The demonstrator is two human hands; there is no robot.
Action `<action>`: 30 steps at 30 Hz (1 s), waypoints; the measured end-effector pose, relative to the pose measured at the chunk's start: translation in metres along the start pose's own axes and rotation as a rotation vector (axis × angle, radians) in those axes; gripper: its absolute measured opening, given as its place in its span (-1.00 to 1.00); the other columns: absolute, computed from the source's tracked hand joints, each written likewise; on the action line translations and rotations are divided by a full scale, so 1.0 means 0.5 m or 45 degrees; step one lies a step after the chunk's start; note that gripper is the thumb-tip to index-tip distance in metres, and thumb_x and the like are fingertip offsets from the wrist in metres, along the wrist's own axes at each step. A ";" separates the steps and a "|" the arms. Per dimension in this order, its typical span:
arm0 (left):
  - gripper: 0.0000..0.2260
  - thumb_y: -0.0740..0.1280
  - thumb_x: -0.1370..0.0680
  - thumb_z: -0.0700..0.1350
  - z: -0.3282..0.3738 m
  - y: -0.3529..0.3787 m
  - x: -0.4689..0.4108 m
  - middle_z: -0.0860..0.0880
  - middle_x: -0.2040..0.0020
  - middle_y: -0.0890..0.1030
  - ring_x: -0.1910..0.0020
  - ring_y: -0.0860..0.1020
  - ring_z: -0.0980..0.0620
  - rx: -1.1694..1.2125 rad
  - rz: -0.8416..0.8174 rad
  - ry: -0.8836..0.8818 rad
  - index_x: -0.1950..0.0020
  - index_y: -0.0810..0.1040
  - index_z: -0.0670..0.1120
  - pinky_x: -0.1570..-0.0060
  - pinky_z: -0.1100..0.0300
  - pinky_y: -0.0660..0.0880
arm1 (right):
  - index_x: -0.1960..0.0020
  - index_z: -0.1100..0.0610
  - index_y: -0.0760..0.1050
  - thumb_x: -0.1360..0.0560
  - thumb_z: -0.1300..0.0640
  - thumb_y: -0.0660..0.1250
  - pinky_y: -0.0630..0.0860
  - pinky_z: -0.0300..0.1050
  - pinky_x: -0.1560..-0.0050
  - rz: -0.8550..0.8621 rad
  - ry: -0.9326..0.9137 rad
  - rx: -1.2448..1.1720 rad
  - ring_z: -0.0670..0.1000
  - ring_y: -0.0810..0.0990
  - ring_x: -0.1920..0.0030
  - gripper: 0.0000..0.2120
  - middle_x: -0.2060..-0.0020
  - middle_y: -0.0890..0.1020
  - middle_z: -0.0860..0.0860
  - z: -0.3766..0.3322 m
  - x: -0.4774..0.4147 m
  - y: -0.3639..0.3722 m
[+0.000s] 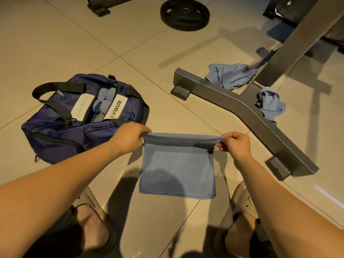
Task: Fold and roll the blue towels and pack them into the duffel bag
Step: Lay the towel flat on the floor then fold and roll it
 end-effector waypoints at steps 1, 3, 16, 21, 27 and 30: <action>-0.63 0.28 -0.47 -0.33 0.004 0.007 0.022 -0.11 -0.06 0.72 0.01 0.63 -0.20 -0.037 -0.022 0.013 -0.18 0.69 -0.04 0.12 -0.05 0.58 | 0.12 0.35 0.60 -0.49 0.45 0.24 0.67 0.04 0.13 0.000 0.008 0.001 0.13 0.65 0.28 -0.83 0.27 0.65 0.22 0.019 0.020 -0.003; -0.63 0.31 -0.49 -0.30 0.013 0.025 0.065 -0.10 -0.14 0.70 -0.08 0.63 -0.20 -0.080 -0.075 0.050 -0.24 0.67 -0.03 0.04 -0.03 0.58 | 0.18 0.33 0.62 -0.45 0.44 0.27 0.64 0.07 0.14 -0.007 0.011 0.030 0.14 0.62 0.28 -0.84 0.31 0.65 0.22 0.060 0.056 -0.008; -0.85 0.39 -0.53 -0.06 0.016 0.212 0.227 0.05 0.02 0.65 0.07 0.61 0.02 -0.313 -0.280 0.169 -0.08 0.56 0.09 0.02 0.16 0.55 | 0.21 0.18 0.69 -0.44 0.40 0.33 0.61 -0.09 0.14 -0.139 0.061 0.484 0.06 0.66 0.16 -0.79 0.21 0.72 0.06 0.242 0.155 -0.023; -0.80 0.43 -0.43 -0.17 0.009 0.260 0.247 0.10 0.12 0.64 0.17 0.59 0.05 -0.421 -0.325 0.145 0.04 0.58 0.10 0.10 0.18 0.57 | 0.16 0.15 0.71 -0.47 0.36 0.36 0.60 -0.08 -0.07 -0.163 0.089 0.510 0.01 0.67 0.05 -0.80 0.13 0.72 0.01 0.261 0.161 -0.020; -0.81 0.39 -0.51 -0.15 0.020 0.260 0.258 0.05 -0.01 0.66 0.06 0.60 0.03 -0.452 -0.262 0.208 -0.09 0.65 0.05 -0.03 0.18 0.56 | 0.27 0.24 0.67 -0.46 0.37 0.34 0.63 0.07 -0.07 -0.193 0.032 0.635 0.17 0.68 0.04 -0.81 0.16 0.72 0.17 0.278 0.176 -0.028; -0.76 0.35 -0.55 -0.12 0.022 0.267 0.262 0.03 -0.11 0.62 -0.04 0.54 0.01 -0.501 -0.268 0.257 -0.20 0.62 0.05 -0.08 0.15 0.49 | 0.27 0.18 0.63 -0.46 0.37 0.32 0.59 -0.05 -0.08 -0.260 -0.030 0.837 0.13 0.66 0.00 -0.80 0.07 0.72 0.10 0.278 0.190 -0.021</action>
Point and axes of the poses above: each hand's wrist, its own x-axis away from the middle knuckle, its own y-axis out of the palm, z = x × y, the point moved 1 cm from there along -x, towards the middle knuckle
